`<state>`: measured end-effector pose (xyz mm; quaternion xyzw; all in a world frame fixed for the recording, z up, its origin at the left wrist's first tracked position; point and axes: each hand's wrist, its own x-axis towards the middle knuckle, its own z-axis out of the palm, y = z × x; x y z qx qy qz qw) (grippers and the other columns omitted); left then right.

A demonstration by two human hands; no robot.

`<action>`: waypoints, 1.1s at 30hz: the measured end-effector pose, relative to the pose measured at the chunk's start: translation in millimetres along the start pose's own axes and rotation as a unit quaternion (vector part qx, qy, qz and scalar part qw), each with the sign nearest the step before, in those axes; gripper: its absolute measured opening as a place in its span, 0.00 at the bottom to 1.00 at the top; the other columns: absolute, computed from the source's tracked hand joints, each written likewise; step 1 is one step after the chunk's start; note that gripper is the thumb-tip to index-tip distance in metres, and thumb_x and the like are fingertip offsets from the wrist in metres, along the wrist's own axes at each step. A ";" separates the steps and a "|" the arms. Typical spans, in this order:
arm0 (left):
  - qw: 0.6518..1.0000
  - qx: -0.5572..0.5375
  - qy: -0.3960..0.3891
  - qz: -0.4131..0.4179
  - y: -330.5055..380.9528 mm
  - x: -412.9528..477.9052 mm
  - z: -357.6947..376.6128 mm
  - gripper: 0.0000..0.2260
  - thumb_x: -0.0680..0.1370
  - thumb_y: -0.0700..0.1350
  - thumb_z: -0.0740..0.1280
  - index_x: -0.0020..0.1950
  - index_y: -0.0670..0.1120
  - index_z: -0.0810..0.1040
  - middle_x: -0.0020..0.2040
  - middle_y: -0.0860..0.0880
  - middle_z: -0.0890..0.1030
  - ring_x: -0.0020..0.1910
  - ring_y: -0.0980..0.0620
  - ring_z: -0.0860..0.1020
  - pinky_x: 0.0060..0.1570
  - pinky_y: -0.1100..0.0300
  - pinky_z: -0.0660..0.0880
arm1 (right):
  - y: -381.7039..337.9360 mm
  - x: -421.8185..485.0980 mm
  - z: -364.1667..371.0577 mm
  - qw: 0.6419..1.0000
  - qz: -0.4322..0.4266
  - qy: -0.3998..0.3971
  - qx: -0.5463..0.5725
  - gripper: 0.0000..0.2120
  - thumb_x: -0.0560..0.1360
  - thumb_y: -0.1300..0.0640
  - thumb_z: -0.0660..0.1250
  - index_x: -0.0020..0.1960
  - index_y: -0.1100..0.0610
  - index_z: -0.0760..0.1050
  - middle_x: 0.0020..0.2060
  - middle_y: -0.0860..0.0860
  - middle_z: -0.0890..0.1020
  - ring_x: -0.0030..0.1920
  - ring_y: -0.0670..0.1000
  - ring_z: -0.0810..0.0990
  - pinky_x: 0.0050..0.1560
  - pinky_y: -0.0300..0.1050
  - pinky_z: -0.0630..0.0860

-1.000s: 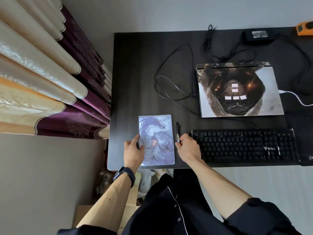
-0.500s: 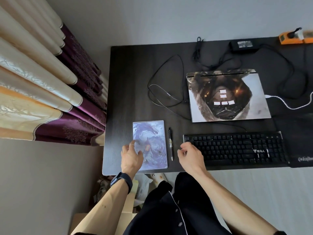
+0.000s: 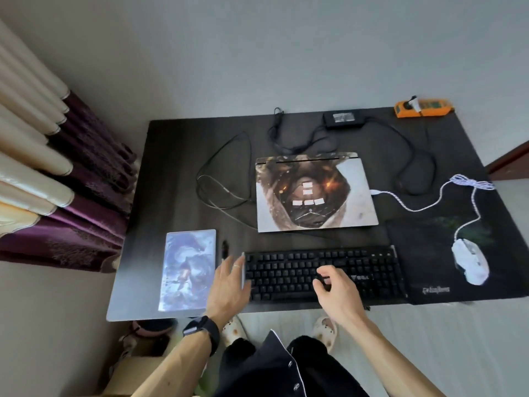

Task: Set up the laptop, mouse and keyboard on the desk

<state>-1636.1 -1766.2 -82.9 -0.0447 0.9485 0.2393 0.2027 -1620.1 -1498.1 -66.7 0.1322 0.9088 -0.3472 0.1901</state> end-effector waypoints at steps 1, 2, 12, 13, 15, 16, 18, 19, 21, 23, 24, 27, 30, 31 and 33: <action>1.000 0.012 -0.014 0.012 18.2 -2.9 12.3 0.31 0.78 0.52 0.65 0.79 0.49 0.59 0.78 0.42 0.59 0.76 0.43 0.57 0.75 0.53 0.57 | 16.5 2.2 -13.5 1.000 -0.004 -0.005 -0.018 0.14 0.80 0.51 0.66 0.64 0.51 0.75 0.62 0.47 0.78 0.61 0.47 0.77 0.60 0.40 0.72; 0.999 0.027 -0.028 0.021 33.2 -5.2 24.2 0.33 0.77 0.56 0.65 0.79 0.51 0.58 0.79 0.43 0.56 0.78 0.43 0.54 0.76 0.53 0.54 | 31.0 5.1 -24.7 0.999 -0.008 -0.009 -0.039 0.16 0.80 0.50 0.65 0.66 0.51 0.74 0.64 0.47 0.77 0.64 0.49 0.75 0.62 0.41 0.71; 0.991 0.113 -0.054 -0.053 118.5 -6.2 92.8 0.33 0.79 0.65 0.53 0.79 0.62 0.39 0.79 0.50 0.33 0.79 0.45 0.37 0.76 0.40 0.42 | 143.8 36.6 -84.7 0.955 -0.063 -0.063 -0.282 0.28 0.82 0.42 0.56 0.80 0.41 0.54 0.82 0.53 0.49 0.81 0.58 0.49 0.78 0.53 0.57; 0.990 0.107 -0.060 -0.065 120.0 -6.1 94.9 0.33 0.79 0.65 0.53 0.79 0.62 0.38 0.79 0.50 0.33 0.79 0.45 0.36 0.76 0.40 0.42 | 147.8 37.6 -84.9 0.950 -0.072 -0.069 -0.295 0.29 0.82 0.42 0.56 0.81 0.41 0.51 0.82 0.53 0.46 0.81 0.58 0.47 0.79 0.54 0.54; 0.989 0.098 -0.072 -0.085 120.7 -6.9 101.2 0.33 0.79 0.65 0.53 0.78 0.63 0.38 0.79 0.52 0.32 0.79 0.46 0.36 0.75 0.38 0.43 | 156.2 38.3 -82.8 0.945 -0.085 -0.075 -0.305 0.31 0.83 0.43 0.56 0.81 0.40 0.45 0.82 0.53 0.41 0.81 0.58 0.43 0.79 0.54 0.52; 0.989 0.096 -0.073 -0.091 119.2 -7.6 104.0 0.34 0.79 0.65 0.53 0.78 0.63 0.37 0.79 0.52 0.32 0.78 0.46 0.35 0.75 0.37 0.44 | 158.8 36.9 -81.3 0.943 -0.091 -0.071 -0.311 0.32 0.83 0.44 0.56 0.81 0.40 0.44 0.82 0.53 0.40 0.81 0.58 0.42 0.79 0.55 0.52; 0.989 0.088 -0.072 -0.097 116.7 -9.6 109.3 0.34 0.79 0.65 0.53 0.78 0.64 0.36 0.78 0.54 0.30 0.78 0.47 0.34 0.74 0.36 0.44 | 161.7 33.5 -79.8 0.948 -0.097 -0.061 -0.298 0.32 0.82 0.45 0.57 0.82 0.41 0.47 0.82 0.53 0.42 0.82 0.57 0.44 0.79 0.54 0.53; 0.989 0.084 -0.067 -0.099 115.9 -10.9 111.6 0.33 0.79 0.65 0.53 0.77 0.64 0.36 0.78 0.54 0.30 0.78 0.47 0.34 0.74 0.35 0.45 | 162.4 31.7 -80.2 0.951 -0.097 -0.060 -0.287 0.32 0.82 0.45 0.58 0.82 0.41 0.49 0.82 0.53 0.43 0.82 0.57 0.45 0.79 0.54 0.54; 0.990 0.084 -0.057 -0.099 115.6 -11.9 114.7 0.32 0.80 0.64 0.52 0.77 0.64 0.36 0.78 0.54 0.31 0.78 0.47 0.34 0.74 0.35 0.45 | 157.3 27.5 -88.2 0.961 -0.088 -0.074 -0.253 0.30 0.82 0.45 0.59 0.81 0.42 0.52 0.82 0.52 0.46 0.81 0.55 0.48 0.78 0.52 0.56; 0.990 0.085 -0.050 -0.098 117.4 -10.7 115.9 0.31 0.80 0.64 0.51 0.77 0.64 0.36 0.78 0.54 0.31 0.78 0.47 0.35 0.74 0.34 0.46 | 146.4 28.2 -104.7 0.977 -0.091 -0.071 -0.177 0.28 0.81 0.46 0.61 0.80 0.44 0.59 0.82 0.51 0.53 0.80 0.54 0.52 0.77 0.51 0.58; 0.991 0.082 -0.049 -0.099 117.9 -10.2 116.6 0.31 0.80 0.63 0.51 0.77 0.64 0.36 0.78 0.54 0.32 0.78 0.47 0.35 0.74 0.34 0.46 | 137.4 29.2 -118.3 0.984 -0.098 -0.057 -0.136 0.27 0.81 0.47 0.63 0.79 0.47 0.63 0.80 0.51 0.59 0.79 0.54 0.56 0.77 0.50 0.59; 0.990 0.084 -0.051 -0.099 116.2 -10.4 117.6 0.31 0.81 0.63 0.51 0.77 0.65 0.36 0.78 0.54 0.32 0.78 0.47 0.35 0.74 0.35 0.45 | 90.9 24.3 -175.5 0.991 -0.131 0.034 0.006 0.20 0.79 0.50 0.67 0.70 0.51 0.76 0.69 0.46 0.77 0.70 0.51 0.73 0.73 0.47 0.67; 0.989 0.084 -0.061 -0.104 114.6 -10.9 115.2 0.31 0.81 0.63 0.52 0.77 0.65 0.36 0.78 0.54 0.31 0.78 0.47 0.35 0.74 0.36 0.46 | 23.0 -16.1 -251.6 0.963 -0.186 0.094 0.171 0.11 0.81 0.53 0.67 0.62 0.44 0.79 0.58 0.35 0.83 0.61 0.40 0.80 0.65 0.39 0.74; 0.989 0.083 -0.067 -0.105 115.2 -10.2 114.5 0.31 0.81 0.63 0.52 0.77 0.65 0.35 0.78 0.54 0.31 0.78 0.47 0.35 0.75 0.36 0.46 | 2.0 -28.7 -281.2 0.939 -0.239 0.103 0.224 0.10 0.81 0.54 0.66 0.62 0.47 0.79 0.57 0.37 0.84 0.59 0.40 0.80 0.62 0.37 0.76; 0.988 0.086 -0.077 -0.105 116.3 -9.4 111.9 0.32 0.80 0.63 0.53 0.77 0.65 0.35 0.78 0.54 0.30 0.78 0.48 0.34 0.75 0.36 0.46 | -22.7 -35.3 -334.6 0.907 -0.297 0.110 0.279 0.13 0.82 0.55 0.63 0.65 0.55 0.77 0.57 0.41 0.84 0.60 0.42 0.81 0.58 0.35 0.77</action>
